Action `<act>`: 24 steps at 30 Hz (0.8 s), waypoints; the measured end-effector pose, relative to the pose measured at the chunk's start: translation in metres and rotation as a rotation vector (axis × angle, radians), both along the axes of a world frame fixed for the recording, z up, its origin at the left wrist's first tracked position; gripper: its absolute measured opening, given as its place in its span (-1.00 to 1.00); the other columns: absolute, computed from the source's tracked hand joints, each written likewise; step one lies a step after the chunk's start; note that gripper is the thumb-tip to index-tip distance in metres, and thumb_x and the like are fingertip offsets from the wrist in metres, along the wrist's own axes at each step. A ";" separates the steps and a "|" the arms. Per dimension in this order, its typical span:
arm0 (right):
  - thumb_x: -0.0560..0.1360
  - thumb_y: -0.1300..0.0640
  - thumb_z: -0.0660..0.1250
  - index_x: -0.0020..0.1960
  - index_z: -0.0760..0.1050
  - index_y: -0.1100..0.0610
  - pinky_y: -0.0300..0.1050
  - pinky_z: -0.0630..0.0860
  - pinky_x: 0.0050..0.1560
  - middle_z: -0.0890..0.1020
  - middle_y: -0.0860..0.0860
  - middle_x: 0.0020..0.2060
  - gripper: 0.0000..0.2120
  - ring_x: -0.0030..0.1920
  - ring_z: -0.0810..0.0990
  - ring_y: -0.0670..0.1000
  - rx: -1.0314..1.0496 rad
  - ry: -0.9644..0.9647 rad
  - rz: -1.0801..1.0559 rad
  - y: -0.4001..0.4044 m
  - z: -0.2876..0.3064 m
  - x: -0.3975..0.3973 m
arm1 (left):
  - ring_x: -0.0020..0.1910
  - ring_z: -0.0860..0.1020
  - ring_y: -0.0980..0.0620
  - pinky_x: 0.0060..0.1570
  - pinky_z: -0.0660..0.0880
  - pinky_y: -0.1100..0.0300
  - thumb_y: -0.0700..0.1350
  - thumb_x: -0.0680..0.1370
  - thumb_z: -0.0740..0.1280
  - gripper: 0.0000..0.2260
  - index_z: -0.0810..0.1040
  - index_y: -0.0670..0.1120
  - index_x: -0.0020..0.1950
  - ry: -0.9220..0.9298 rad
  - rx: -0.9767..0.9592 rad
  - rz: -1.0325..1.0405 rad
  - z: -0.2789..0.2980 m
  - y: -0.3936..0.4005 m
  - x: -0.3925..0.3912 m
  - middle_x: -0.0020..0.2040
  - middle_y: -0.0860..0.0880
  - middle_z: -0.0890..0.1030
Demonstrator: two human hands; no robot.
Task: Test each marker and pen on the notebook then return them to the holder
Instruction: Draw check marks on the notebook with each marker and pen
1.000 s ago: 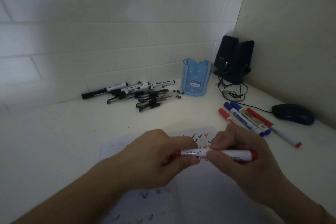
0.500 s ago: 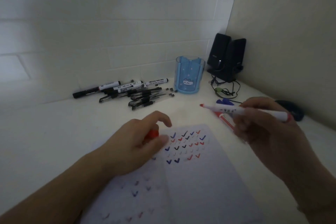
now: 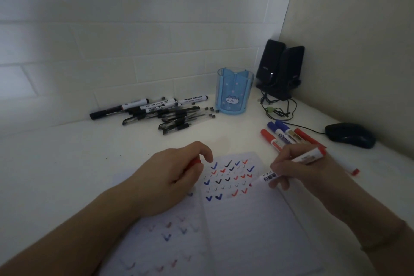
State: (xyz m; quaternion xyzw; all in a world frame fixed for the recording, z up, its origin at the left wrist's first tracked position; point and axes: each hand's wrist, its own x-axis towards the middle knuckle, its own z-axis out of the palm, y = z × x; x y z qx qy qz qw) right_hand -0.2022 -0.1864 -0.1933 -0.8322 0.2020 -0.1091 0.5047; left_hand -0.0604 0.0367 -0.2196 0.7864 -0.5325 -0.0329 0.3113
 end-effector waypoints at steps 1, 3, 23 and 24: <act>0.44 0.32 0.35 -0.30 0.54 0.26 -0.05 0.52 -0.03 0.65 0.19 -0.42 -0.85 -0.39 0.66 0.01 -0.013 0.015 -0.011 0.001 0.001 0.000 | -0.33 0.54 0.15 -0.25 0.46 0.09 -0.01 0.58 0.04 -0.82 0.36 0.22 0.08 0.008 0.008 0.004 0.000 0.000 0.000 -0.30 0.08 0.50; 0.46 0.32 0.34 -0.32 0.51 0.25 -0.16 0.49 -0.13 0.63 0.11 -0.50 -0.82 -0.37 0.68 0.02 -0.045 0.048 -0.032 0.003 0.001 0.002 | -0.32 0.57 0.15 -0.22 0.48 0.04 0.00 0.58 0.03 -0.82 0.36 0.23 0.08 0.018 0.024 0.010 -0.001 -0.001 -0.001 -0.30 0.07 0.51; 0.36 0.27 0.38 -0.25 0.53 0.20 -0.14 0.49 -0.19 0.60 0.09 -0.42 -0.96 -0.36 0.57 0.03 0.083 -0.186 0.023 0.004 0.007 -0.004 | -0.24 0.50 0.24 -0.23 0.38 0.41 -0.05 0.63 0.12 -0.79 0.29 0.29 0.15 0.044 -0.067 0.013 0.003 -0.002 -0.004 -0.16 0.31 0.49; 0.35 0.20 0.37 -0.18 0.55 0.21 -0.14 0.52 -0.12 0.64 0.10 -0.34 -0.92 -0.27 0.62 0.02 0.097 -0.210 0.059 0.003 0.006 -0.006 | -0.23 0.52 0.24 -0.22 0.39 0.43 -0.10 0.61 0.20 -0.72 0.28 0.30 0.15 0.061 -0.090 0.020 0.002 -0.003 -0.004 -0.10 0.32 0.52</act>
